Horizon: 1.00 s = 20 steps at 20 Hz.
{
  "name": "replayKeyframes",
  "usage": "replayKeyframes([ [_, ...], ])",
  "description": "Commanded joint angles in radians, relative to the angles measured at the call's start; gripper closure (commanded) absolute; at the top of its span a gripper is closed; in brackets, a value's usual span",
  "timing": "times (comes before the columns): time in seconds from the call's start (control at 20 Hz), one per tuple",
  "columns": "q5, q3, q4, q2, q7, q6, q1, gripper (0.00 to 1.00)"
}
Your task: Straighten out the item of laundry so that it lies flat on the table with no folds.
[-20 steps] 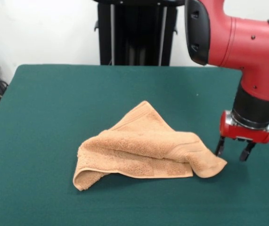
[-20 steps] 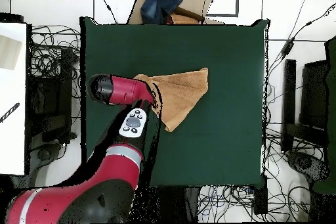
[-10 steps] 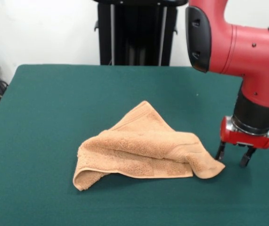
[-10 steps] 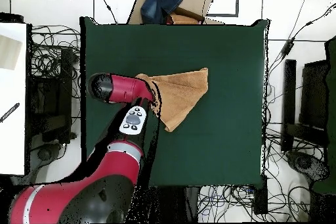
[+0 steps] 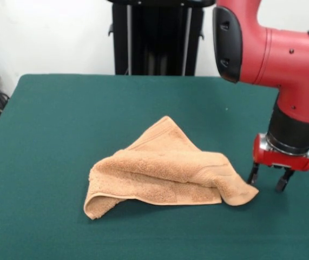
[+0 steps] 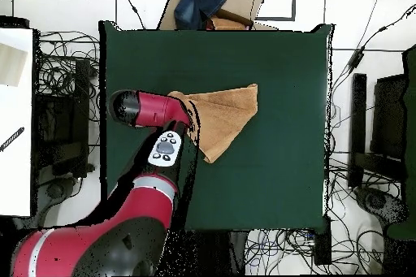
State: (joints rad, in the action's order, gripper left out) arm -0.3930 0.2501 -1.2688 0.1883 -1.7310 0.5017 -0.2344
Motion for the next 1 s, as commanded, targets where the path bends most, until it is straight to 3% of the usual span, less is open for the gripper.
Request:
replayKeyframes([
  [0.05, 0.031, -0.04, -0.073, 0.046, -0.149, 0.128, 0.03, 0.0],
  [1.0, 0.04, -0.049, -0.046, 0.023, -0.144, 0.122, 0.04, 0.0],
])
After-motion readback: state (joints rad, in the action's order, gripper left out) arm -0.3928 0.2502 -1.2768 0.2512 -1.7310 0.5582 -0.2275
